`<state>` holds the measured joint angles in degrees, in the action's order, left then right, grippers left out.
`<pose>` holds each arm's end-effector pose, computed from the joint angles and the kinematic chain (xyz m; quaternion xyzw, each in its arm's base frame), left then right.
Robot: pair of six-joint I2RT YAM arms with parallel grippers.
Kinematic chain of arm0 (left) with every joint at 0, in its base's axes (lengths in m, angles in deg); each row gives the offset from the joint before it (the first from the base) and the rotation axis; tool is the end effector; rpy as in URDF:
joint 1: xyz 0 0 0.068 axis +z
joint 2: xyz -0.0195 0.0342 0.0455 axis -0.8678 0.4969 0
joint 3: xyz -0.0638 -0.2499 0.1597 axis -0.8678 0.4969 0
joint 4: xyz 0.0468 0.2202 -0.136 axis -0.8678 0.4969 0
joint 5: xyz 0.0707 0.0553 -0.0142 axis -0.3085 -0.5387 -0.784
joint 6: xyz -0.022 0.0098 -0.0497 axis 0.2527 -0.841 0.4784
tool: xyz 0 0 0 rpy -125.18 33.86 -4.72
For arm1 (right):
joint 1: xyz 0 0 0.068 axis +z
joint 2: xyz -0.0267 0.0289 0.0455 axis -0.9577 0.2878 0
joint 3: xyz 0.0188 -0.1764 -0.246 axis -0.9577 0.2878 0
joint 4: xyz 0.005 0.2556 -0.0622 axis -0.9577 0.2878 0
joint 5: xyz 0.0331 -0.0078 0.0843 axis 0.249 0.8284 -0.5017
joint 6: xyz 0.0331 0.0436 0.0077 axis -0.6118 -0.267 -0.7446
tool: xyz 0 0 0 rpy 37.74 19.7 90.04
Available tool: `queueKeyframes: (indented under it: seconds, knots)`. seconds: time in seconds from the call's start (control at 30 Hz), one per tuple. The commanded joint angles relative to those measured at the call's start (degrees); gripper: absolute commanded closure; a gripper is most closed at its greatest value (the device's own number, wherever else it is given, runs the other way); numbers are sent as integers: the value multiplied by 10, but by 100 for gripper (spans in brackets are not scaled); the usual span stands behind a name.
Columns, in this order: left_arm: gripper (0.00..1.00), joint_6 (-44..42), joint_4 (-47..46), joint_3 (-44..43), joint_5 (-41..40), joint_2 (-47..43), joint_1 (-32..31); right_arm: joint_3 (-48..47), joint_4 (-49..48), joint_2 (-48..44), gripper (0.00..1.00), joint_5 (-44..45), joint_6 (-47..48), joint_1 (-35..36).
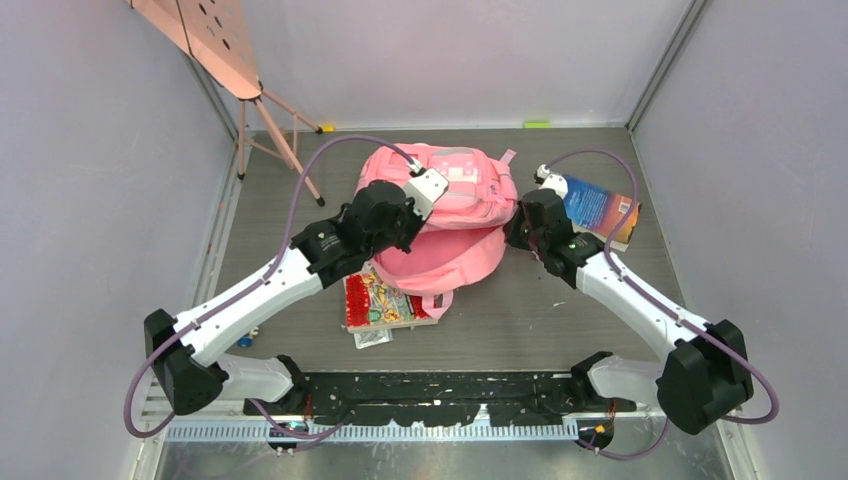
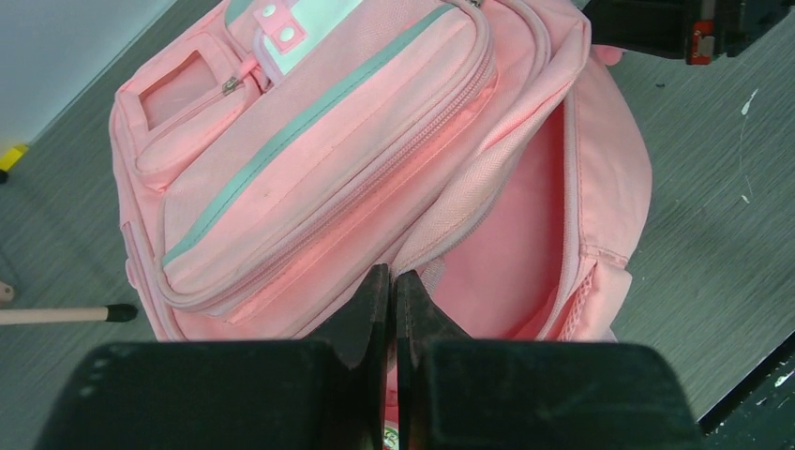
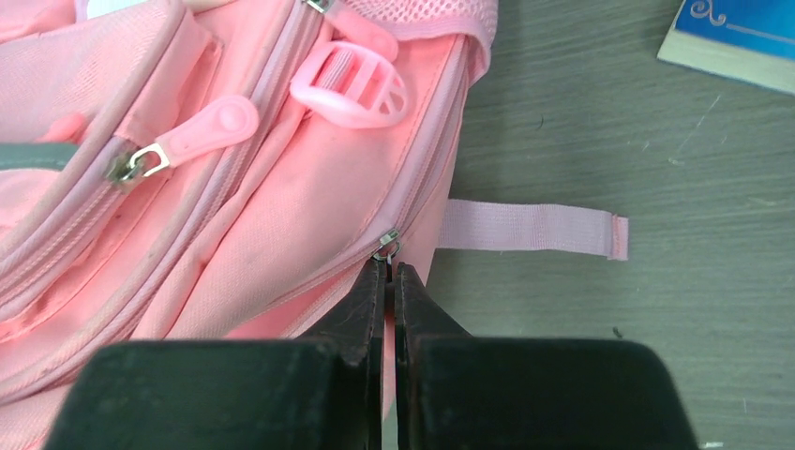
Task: Pack the student bag
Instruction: Unzip the student bag at the center of the board.
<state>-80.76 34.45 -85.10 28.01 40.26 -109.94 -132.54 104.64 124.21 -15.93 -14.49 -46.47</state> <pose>0.1863 -0.2082 0.3987 0.3347 0.7860 -0.1223 0.5052 0.2274 0.1042 0.2957 0.1044 0.8811 0.1235 0.4445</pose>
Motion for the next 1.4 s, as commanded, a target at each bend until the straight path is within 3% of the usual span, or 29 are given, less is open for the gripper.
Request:
queueKeyframes:
  seconds: [0.0, 0.23, 0.37, 0.93, 1.37]
  knots:
    - [100, 7, -15, -10, -26, -30, 18, 8, -60, 26, 100, 45, 68, -41]
    - [100, 11, -7, -34, -8, -19, 33, -12, -55, 51, 100, 5, 248, -43]
    - [100, 11, 10, -52, 8, -15, 47, -12, -59, 57, 99, 26, 315, -45]
    - [100, 19, 8, -15, 41, -21, 62, -71, -154, 184, 94, -9, 341, -89]
    - [100, 31, 16, -35, 48, 15, 75, -106, -204, 242, 80, -51, 332, -132]
